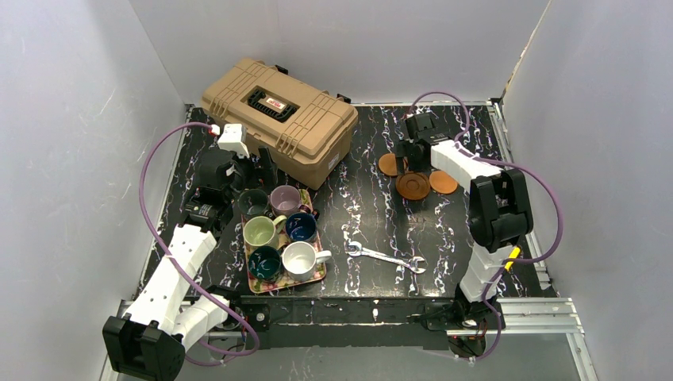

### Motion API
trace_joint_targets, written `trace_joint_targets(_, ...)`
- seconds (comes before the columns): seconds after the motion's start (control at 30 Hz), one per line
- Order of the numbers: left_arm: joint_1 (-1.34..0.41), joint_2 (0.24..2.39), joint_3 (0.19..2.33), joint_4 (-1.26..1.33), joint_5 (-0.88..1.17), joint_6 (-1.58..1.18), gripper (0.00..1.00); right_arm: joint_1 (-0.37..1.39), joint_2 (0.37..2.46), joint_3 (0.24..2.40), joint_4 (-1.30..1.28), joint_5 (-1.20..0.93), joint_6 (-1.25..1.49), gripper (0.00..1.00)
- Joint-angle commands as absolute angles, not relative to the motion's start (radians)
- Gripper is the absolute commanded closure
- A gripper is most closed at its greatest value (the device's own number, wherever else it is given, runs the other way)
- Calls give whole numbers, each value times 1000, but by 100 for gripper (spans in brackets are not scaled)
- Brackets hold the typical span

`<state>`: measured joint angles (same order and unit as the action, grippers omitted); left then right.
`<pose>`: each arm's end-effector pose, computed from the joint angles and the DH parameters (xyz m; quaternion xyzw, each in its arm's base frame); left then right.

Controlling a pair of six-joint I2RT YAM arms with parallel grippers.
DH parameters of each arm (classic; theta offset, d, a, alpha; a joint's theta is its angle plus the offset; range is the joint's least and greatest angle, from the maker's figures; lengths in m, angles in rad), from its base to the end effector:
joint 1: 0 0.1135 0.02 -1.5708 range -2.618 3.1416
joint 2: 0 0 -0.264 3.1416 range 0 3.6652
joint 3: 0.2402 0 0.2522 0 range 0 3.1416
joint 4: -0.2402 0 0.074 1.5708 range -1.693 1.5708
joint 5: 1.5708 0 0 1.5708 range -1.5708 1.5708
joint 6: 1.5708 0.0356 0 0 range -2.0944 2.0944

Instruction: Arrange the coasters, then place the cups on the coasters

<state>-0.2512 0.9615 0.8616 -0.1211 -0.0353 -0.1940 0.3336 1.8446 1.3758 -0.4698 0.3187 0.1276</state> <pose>0.2188 -0.0548 0.3412 0.0113 0.7806 -0.1245 0.6124 0.3823 0.1207 0.2235 -0.0474 0.9385 -0.0767 0.3333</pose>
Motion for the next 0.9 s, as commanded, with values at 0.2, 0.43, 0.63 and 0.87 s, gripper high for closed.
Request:
trace_joint_targets(0.2, -254, 953, 896, -130, -23, -192, 2, 279, 1815, 1349, -376, 243, 128, 2)
trace_joint_targets(0.43, -254, 957, 899, -137, -31, -190, 2, 246, 1960, 1503, -287, 185, 107, 11)
trace_joint_targets(0.63, -255, 964, 900, -137, -28, -189, 2, 245, 2105, 1654, -237, 175, 84, 16)
trace_joint_targets(0.87, -254, 969, 902, -138, -26, -187, 2, 245, 2240, 1810, -241, 137, 46, 19)
